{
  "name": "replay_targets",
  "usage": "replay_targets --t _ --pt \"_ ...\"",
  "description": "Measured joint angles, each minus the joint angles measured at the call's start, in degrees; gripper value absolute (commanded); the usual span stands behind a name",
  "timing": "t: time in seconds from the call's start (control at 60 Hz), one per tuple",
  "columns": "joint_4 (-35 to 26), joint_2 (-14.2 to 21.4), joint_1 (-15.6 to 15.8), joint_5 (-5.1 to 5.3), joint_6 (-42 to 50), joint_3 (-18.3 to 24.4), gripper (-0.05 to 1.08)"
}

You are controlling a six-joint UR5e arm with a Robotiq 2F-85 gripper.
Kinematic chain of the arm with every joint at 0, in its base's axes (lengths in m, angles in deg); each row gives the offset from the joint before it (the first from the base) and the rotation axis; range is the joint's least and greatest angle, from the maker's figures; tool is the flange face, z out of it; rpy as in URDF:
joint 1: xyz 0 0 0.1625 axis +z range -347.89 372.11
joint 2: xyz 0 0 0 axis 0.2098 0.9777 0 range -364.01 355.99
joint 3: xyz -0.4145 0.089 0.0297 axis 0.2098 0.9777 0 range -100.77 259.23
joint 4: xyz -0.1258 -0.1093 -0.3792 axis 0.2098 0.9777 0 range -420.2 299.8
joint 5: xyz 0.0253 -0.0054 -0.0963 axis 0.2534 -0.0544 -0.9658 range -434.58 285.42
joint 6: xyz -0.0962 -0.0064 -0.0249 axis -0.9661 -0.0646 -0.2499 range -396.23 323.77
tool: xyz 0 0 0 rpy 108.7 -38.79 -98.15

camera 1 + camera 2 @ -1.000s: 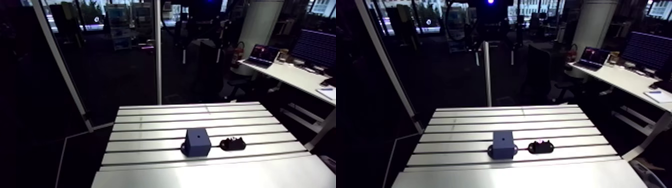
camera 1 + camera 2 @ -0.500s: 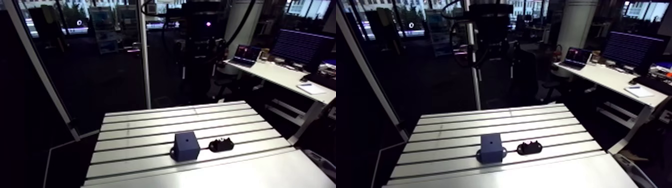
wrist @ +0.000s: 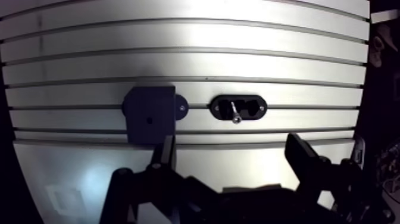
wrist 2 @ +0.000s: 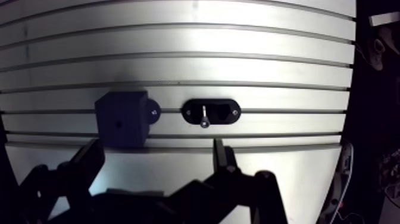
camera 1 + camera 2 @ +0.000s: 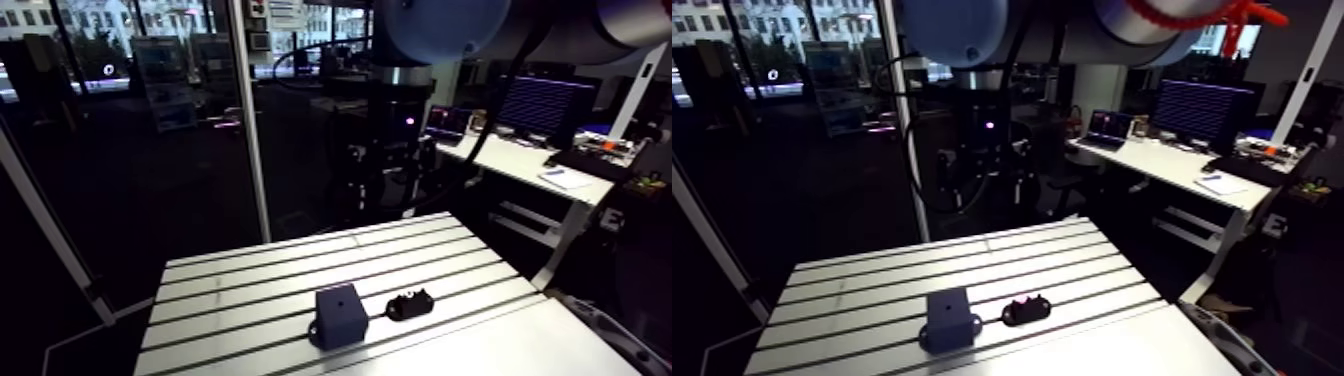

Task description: Pick up the M10 bolt and insert it into the hole until fully seated.

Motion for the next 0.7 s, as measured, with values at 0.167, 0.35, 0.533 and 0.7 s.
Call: replay_targets --t 0.167,0.35,0.533,0.7 --pt "2.4 0.3 -2.5 0.91 -2.1 -3.1 0.01" --pt "5.9 0.4 -4.3 1.43 -4.0 -6.3 0.08" --pt "8.2 0.0 -5.3 1.55 -4.7 -8.8 0.32" --pt "10.0 -0.6 -5.6 1.59 -5.2 -10.2 0.46"
